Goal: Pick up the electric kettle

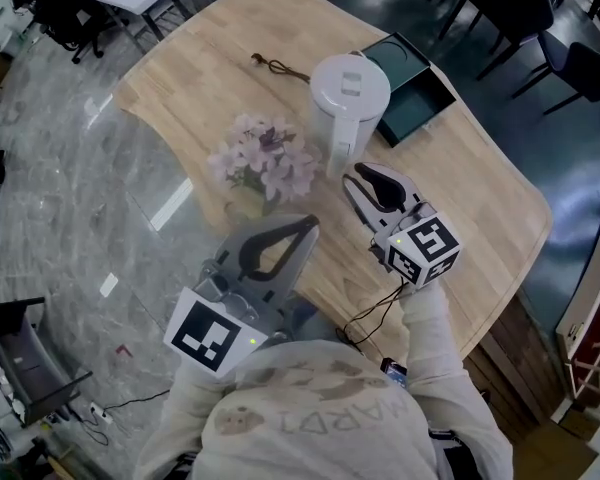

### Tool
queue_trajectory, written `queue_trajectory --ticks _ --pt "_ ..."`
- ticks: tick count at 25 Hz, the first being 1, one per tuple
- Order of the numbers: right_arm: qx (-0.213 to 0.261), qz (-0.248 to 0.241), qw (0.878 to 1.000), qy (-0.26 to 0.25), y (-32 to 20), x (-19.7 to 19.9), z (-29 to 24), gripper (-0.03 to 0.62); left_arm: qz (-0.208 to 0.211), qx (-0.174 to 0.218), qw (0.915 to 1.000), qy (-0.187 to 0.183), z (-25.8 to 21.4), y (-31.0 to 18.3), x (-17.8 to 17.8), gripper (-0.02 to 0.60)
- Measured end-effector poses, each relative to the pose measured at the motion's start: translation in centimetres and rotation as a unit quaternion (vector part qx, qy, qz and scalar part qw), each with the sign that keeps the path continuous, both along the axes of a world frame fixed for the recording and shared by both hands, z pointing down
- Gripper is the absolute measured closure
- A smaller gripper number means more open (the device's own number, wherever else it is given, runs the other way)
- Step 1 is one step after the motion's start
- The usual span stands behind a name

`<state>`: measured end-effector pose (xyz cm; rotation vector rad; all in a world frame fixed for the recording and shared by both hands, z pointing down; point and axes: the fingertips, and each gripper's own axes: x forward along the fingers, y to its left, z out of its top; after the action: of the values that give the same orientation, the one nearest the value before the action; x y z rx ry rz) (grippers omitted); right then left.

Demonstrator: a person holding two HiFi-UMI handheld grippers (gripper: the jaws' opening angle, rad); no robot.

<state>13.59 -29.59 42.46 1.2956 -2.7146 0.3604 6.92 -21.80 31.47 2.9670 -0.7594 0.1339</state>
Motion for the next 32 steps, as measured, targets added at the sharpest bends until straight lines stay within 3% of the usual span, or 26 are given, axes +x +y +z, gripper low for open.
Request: queue_trajectory --ticks 18,32 --pt "-0.007 -0.079 0.997 0.002 -2.7 -0.5 2.5 0.484 0.006 -0.015 0.9997 -0.021 1.7 -1.6 0.8 0.571" --pt "-0.014 -0.171 0.985 0.003 -3.9 -2.8 4.0 0.453 0.003 -0.025 0.9988 -0.043 2.8 -2.5 0.9 0.571"
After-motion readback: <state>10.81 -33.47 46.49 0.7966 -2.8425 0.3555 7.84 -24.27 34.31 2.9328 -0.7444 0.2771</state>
